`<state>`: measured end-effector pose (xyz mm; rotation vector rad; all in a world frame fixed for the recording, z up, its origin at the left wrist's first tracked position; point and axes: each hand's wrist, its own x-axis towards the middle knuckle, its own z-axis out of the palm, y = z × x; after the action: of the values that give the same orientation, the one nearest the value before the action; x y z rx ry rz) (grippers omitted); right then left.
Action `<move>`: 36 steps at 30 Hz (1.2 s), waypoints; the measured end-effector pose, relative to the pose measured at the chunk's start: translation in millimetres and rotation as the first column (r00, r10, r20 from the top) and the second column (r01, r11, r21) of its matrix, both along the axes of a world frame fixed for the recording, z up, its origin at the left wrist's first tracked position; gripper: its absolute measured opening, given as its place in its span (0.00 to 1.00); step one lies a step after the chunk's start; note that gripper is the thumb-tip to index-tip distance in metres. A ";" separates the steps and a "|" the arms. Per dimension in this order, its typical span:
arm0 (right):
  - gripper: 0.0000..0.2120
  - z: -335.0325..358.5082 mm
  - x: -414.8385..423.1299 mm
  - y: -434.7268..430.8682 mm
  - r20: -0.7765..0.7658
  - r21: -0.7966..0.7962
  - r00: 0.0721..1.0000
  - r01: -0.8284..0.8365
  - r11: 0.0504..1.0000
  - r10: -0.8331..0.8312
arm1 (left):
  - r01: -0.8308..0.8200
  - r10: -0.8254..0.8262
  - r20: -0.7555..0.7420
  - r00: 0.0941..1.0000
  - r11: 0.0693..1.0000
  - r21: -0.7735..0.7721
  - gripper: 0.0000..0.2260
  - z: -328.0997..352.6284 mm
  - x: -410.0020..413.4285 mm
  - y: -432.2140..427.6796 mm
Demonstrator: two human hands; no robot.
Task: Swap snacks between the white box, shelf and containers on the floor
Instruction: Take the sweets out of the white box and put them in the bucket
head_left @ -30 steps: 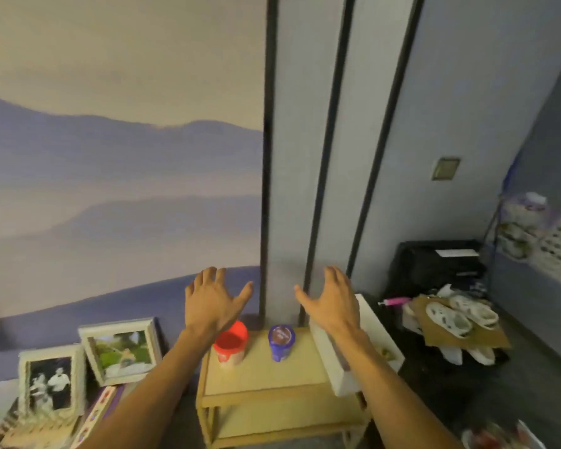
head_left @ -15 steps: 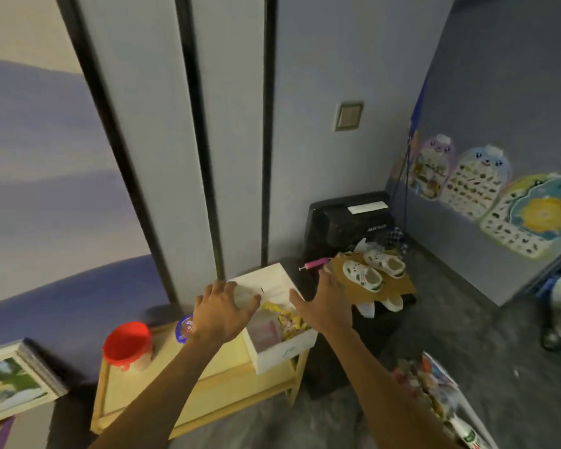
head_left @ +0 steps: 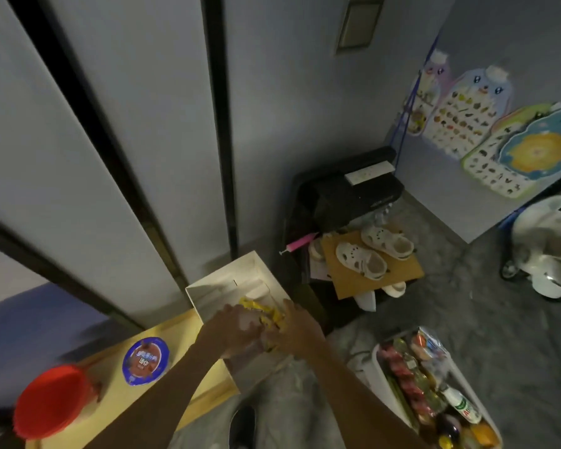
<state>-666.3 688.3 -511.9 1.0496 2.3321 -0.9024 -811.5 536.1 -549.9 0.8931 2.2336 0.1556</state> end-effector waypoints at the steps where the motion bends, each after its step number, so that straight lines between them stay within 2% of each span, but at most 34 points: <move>1: 0.35 -4.3 1.3 -3.7 0.010 -0.009 1.000 -0.013 1.000 0.013 | 0.035 -0.036 -0.029 0.999 0.999 -0.027 0.47 2.2 4.2 -0.4; 3: 0.29 -19.6 7.9 -12.1 0.021 0.015 0.998 -0.057 0.998 0.057 | 0.092 -0.099 -0.078 0.992 0.992 -0.089 0.53 -9.4 15.2 -6.9; 4: 0.29 -17.8 9.5 -17.3 0.019 0.020 0.995 -0.098 0.995 0.098 | 0.119 -0.130 -0.090 0.987 0.986 -0.113 0.51 -14.2 20.0 -9.5; 6: 0.36 -11.3 12.4 -27.0 0.045 0.075 0.983 -0.182 0.980 0.179 | 0.148 -0.169 -0.127 0.977 0.977 -0.154 0.46 -14.7 30.8 -12.4; 8: 0.41 -20.8 5.0 -26.5 0.101 0.079 0.967 -0.243 0.967 0.235 | 0.156 -0.178 -0.089 0.980 0.965 -0.212 0.43 -28.9 30.9 -7.4; 12: 0.38 -59.2 3.7 -27.3 0.164 0.113 0.929 -0.352 0.929 0.332 | 0.153 -0.177 -0.046 0.983 0.936 -0.318 0.40 -56.1 36.0 -3.2; 16: 0.41 -74.2 4.8 -27.3 0.167 0.182 0.901 -0.427 0.886 0.400 | 0.167 -0.189 -0.036 0.981 0.931 -0.323 0.36 -65.8 38.3 1.8; 19: 0.37 -79.7 7.3 -25.8 0.138 0.182 0.903 -0.427 0.886 0.406 | 0.146 -0.163 -0.037 0.986 0.947 -0.287 0.30 -72.0 39.8 2.1; 24: 0.24 -72.9 8.8 -21.3 -0.042 0.167 0.962 -0.261 0.951 0.271 | 0.052 -0.060 -0.046 0.997 0.985 -0.166 0.29 -58.2 33.7 6.9; 27: 0.29 -53.4 10.1 -16.6 -0.135 0.151 0.966 -0.202 0.968 0.222 | -0.048 0.047 -0.049 0.998 0.998 -0.032 0.36 -38.5 23.4 4.9; 29: 0.33 -37.6 9.2 -14.0 -0.216 0.079 0.967 -0.122 0.989 0.136 | -0.056 0.059 -0.071 0.996 0.997 0.045 0.38 -20.8 13.5 -1.2; 32: 0.36 -7.2 5.7 -13.8 -0.375 0.080 0.926 -0.017 0.997 0.046 | -0.076 0.092 -0.087 0.992 0.982 0.172 0.37 10.2 -1.4 -12.1; 36: 0.30 38.3 -2.0 -11.2 -0.567 0.079 0.824 0.053 0.995 0.001 | -0.173 0.204 -0.055 0.977 0.921 0.350 0.34 60.8 -11.7 -26.7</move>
<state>-668.3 677.1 -473.6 0.9373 2.8710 -1.2707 -823.1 509.4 -489.2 0.8749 2.4196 0.6234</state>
